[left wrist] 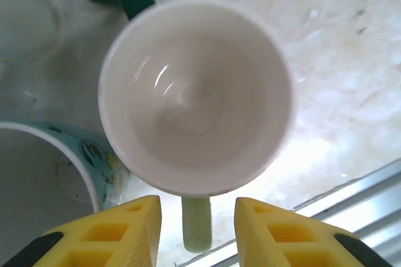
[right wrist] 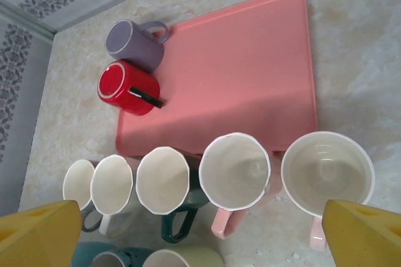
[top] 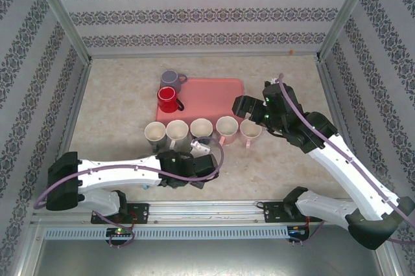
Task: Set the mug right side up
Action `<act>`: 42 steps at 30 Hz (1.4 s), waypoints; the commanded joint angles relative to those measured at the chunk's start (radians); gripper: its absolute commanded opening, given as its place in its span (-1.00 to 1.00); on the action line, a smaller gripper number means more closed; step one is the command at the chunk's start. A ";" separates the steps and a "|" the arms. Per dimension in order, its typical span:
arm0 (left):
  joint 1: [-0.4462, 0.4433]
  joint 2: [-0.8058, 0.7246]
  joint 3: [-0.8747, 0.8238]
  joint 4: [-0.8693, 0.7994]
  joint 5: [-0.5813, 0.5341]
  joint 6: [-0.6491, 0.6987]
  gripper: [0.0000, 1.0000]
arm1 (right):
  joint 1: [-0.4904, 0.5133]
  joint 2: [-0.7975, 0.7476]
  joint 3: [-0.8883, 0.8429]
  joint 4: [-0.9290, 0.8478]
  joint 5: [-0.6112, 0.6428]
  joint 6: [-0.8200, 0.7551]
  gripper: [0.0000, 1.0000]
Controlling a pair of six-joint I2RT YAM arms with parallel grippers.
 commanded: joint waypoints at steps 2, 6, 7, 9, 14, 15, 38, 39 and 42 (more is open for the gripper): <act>0.086 -0.069 0.144 -0.144 0.006 0.087 -0.24 | -0.009 0.021 0.084 -0.034 -0.028 -0.165 0.96; 0.265 -0.104 0.239 -0.218 0.088 0.106 -0.22 | -0.021 0.072 0.158 -0.045 -0.111 -0.329 0.96; 0.307 -0.112 0.256 -0.230 0.100 0.113 -0.21 | -0.023 0.086 0.175 -0.045 -0.136 -0.357 0.96; 0.420 -0.123 0.283 -0.242 0.143 0.134 -0.20 | -0.032 0.120 0.212 -0.049 -0.180 -0.398 0.95; 0.644 -0.068 0.345 -0.283 0.246 0.172 -0.05 | -0.049 0.224 0.290 -0.068 -0.255 -0.465 0.88; 0.684 -0.047 0.362 -0.297 0.244 0.162 -0.02 | -0.048 0.247 0.306 -0.074 -0.258 -0.473 0.85; 0.983 0.860 1.260 -0.552 0.127 -0.140 1.00 | -0.046 0.143 0.095 -0.070 -0.155 -0.307 0.96; 0.985 0.927 1.361 -0.623 0.123 -0.150 1.00 | -0.047 0.134 0.083 -0.073 -0.149 -0.308 0.95; 0.987 1.054 1.541 -0.712 0.153 -0.159 1.00 | -0.050 0.114 0.054 -0.073 -0.140 -0.311 0.95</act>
